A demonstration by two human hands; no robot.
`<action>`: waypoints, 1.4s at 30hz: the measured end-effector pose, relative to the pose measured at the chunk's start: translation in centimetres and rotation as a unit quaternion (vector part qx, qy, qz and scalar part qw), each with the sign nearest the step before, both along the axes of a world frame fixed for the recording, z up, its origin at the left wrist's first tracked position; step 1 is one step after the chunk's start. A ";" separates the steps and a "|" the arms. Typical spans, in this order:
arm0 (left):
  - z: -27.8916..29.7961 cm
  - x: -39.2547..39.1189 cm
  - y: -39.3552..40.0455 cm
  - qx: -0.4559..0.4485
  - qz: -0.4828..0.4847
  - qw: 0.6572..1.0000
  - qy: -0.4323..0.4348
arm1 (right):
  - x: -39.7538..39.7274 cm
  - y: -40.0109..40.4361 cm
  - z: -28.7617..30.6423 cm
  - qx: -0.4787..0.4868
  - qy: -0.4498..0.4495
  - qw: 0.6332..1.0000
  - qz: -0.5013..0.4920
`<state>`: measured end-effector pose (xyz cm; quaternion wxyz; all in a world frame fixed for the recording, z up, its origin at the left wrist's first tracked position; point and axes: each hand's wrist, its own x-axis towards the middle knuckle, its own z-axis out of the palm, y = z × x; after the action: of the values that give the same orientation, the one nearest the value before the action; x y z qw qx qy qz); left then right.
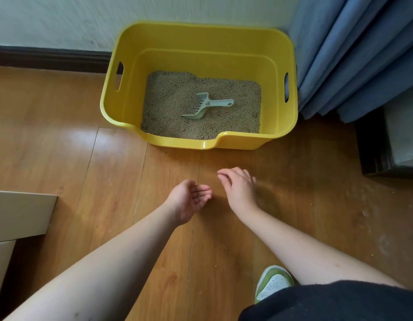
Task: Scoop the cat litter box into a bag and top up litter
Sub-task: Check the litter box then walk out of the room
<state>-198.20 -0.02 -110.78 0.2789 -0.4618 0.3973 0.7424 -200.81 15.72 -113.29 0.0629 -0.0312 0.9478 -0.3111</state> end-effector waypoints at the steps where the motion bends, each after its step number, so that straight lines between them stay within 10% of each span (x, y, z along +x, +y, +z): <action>1: 0.0 0.1 -0.3 -0.003 0.007 1.000 0.000 | -0.6 0.2 -0.4 0.018 -0.016 1.000 -0.014; 13: 0.2 0.5 -2.0 0.012 0.047 0.999 0.014 | -2.8 -0.8 -2.8 0.135 -0.055 0.989 0.010; 22: -0.4 -0.1 -1.3 -0.003 0.024 1.000 -0.003 | 1.4 -3.7 1.7 -0.015 0.018 0.983 0.181; 28: -0.2 0.3 -1.1 -0.020 0.026 0.999 0.011 | -1.9 -2.5 -0.2 0.039 0.003 0.999 0.034; 42: 0.2 0.7 -2.4 -0.028 0.035 0.999 0.012 | -3.7 -2.5 -2.4 0.138 -0.015 0.988 0.064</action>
<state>-197.50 -2.41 -110.54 0.2345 -0.4746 0.4049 0.7455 -204.48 13.25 -115.74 0.1001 -0.0780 0.9767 -0.1732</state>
